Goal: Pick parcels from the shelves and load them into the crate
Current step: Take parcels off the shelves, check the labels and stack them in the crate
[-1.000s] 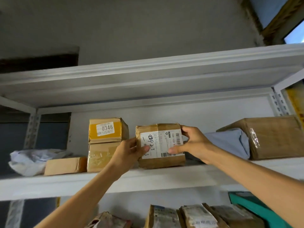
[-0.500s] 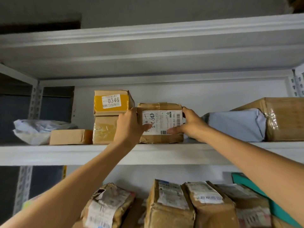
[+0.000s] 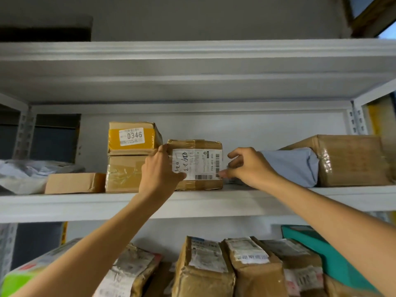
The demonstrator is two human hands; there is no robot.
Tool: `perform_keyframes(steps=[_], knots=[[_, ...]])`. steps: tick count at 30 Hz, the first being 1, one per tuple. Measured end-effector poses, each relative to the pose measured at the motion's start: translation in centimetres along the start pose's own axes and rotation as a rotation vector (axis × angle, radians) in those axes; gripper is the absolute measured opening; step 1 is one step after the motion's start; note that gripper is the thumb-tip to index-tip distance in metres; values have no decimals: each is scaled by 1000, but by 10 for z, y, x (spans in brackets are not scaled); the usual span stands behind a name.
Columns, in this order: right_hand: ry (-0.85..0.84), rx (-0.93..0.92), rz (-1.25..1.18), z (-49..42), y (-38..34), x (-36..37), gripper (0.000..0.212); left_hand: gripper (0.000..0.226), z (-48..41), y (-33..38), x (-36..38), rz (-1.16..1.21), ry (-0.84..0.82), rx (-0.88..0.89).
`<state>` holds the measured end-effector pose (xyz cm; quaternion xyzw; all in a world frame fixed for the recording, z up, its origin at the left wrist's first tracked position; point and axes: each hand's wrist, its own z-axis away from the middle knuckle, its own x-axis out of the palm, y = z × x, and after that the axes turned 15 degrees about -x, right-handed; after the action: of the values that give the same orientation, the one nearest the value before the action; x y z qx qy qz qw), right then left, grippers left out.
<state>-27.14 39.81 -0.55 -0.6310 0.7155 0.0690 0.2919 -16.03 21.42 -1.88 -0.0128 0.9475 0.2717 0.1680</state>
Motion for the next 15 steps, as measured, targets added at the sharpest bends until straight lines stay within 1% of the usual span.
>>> perform_keyframes(steps=[1,3,5,6,8,9,11,13,15], knots=[[37,-36,10,5,0,-8,58,73,3,3,1,-13,4,-9],[137,-124,6,15,3,-26,37,85,12,13,4,-65,51,16],[246,-166,75,23,14,-46,23,85,23,28,10,-100,100,98],[297,-146,142,26,22,-57,23,80,29,37,15,-82,99,146],[342,-44,267,32,40,-78,31,67,40,59,28,6,30,214],[329,10,322,35,48,-87,37,62,44,71,35,66,-24,224],[201,100,457,40,63,-101,47,57,49,93,50,156,-123,198],[33,129,605,42,72,-105,56,59,50,112,66,198,-204,125],[-18,126,634,40,75,-105,55,67,46,126,82,210,-290,29]])
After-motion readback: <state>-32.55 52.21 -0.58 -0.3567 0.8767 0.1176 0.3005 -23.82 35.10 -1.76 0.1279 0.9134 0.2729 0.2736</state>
